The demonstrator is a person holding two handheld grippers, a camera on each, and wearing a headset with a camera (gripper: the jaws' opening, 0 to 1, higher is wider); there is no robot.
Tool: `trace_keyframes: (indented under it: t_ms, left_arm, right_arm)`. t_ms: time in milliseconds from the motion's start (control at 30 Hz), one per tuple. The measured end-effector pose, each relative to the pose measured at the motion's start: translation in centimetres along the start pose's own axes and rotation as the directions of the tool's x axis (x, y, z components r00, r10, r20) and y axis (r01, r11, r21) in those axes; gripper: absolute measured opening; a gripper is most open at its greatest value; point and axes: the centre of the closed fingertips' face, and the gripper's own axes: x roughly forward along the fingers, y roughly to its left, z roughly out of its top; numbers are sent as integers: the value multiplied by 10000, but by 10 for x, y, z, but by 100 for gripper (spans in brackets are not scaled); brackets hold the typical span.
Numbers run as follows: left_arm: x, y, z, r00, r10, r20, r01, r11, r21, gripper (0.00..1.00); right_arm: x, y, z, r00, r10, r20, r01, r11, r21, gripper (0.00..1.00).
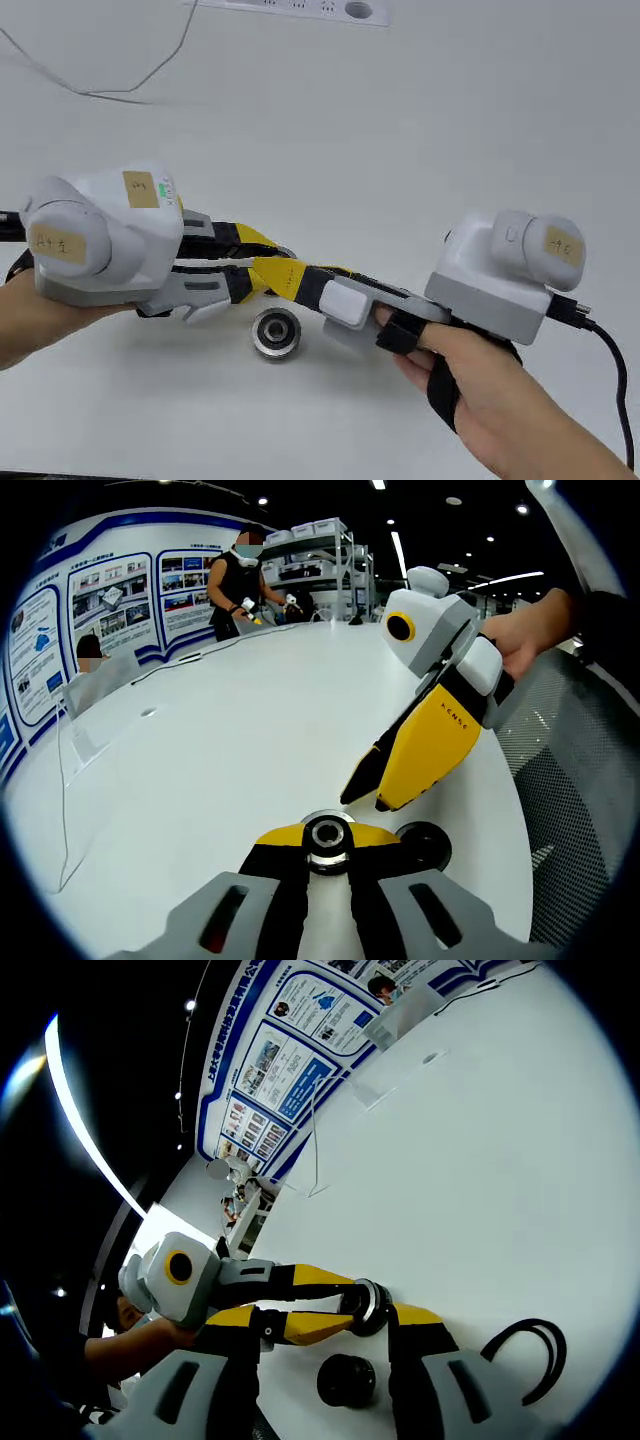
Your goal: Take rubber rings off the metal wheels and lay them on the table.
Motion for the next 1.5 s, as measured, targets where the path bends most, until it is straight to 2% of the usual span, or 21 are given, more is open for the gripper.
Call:
trace_keyframes:
  t_ms: [467,833,933,1167,1500]
  left_arm:
    - [1,1,0,10000,-19,-90,20,9999,156,14]
    - [1,1,-1,9999,18,-162,-10,9988,487,14]
    - [1,1,-1,9998,16,-182,-8,9991,426,14]
    - [2,2,-1,9995,23,-300,-8,9988,485,14]
    - [2,2,-1,9995,27,-300,-11,9987,513,14]
  right_arm:
    - [7,2,-2,9999,24,-128,-23,10000,26,54]
    - [11,0,-6,9996,-76,-273,83,9996,256,56]
    - [11,0,-6,9995,-69,-314,80,9994,350,56]
    - [8,1,-8,9994,42,-348,-15,9969,791,52]
    - [5,-4,-6,10000,-31,-74,41,9904,1379,45]
